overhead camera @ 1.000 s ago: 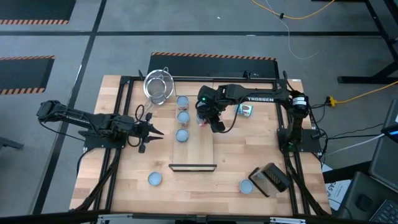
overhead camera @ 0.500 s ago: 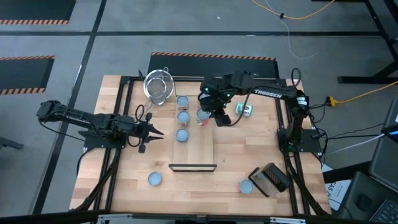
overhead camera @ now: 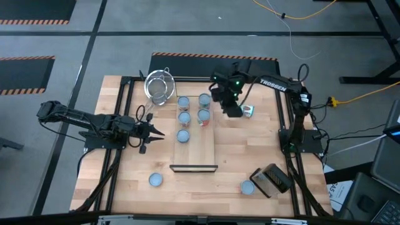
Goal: Pick and place cans onto a shelf
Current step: Put the canned mixed vegetables on the shelf
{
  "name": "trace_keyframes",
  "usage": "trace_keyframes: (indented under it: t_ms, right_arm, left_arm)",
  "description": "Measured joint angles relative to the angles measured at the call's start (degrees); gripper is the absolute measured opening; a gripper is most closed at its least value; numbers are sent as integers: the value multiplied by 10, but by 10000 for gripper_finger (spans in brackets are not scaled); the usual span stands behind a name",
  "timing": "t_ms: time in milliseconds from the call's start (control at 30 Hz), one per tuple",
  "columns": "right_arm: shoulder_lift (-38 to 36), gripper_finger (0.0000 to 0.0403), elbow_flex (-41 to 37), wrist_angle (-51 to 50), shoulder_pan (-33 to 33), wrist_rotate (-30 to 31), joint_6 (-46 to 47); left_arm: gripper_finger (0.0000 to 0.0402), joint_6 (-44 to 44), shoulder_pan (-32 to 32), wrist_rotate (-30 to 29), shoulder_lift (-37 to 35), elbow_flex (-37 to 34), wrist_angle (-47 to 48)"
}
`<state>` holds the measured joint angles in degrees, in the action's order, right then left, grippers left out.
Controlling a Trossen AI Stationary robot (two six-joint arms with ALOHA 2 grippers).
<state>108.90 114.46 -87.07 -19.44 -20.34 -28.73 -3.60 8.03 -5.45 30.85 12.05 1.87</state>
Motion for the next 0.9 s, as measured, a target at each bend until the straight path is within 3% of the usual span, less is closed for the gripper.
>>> trace_keyframes:
  t_ms: [400, 600, 900]
  right_arm:
    - [-45, 119, -112, -18, -87, -23, 41]
    - [-167, 119, -255, 67, -123, -19, 89]
    - [-351, 119, -478, 212, -163, -18, 242]
  left_arm:
    - [69, 0, 0, 0, 0, 0, 0]
    - [70, 0, 0, 0, 0, 0, 0]
    - [70, 0, 0, 0, 0, 0, 0]
